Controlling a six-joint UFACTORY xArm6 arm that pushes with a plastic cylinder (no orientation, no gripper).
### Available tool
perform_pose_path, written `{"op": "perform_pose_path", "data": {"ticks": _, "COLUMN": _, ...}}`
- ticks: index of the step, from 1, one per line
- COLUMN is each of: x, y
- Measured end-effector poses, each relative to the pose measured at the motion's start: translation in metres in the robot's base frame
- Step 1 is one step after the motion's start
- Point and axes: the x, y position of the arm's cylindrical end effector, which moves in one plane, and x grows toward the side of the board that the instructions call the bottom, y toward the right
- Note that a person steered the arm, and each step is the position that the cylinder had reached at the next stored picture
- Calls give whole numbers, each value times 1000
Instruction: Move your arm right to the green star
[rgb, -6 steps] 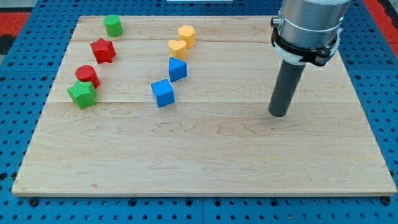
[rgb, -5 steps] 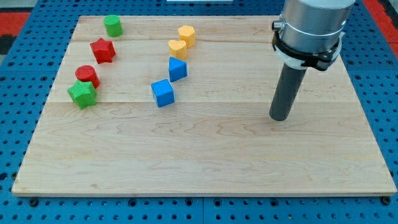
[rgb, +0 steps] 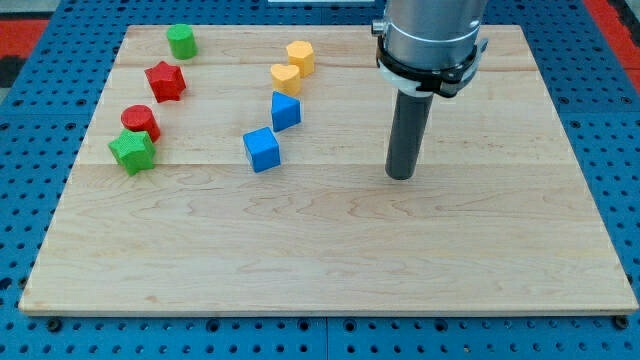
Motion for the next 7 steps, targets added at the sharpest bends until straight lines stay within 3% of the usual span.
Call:
{"op": "perform_pose_path", "data": {"ticks": 3, "x": -26, "y": 0}}
{"op": "perform_pose_path", "data": {"ticks": 4, "x": -1, "y": 6}}
{"op": "perform_pose_path", "data": {"ticks": 6, "x": 84, "y": -67}}
{"op": "perform_pose_path", "data": {"ticks": 7, "x": 103, "y": -49}}
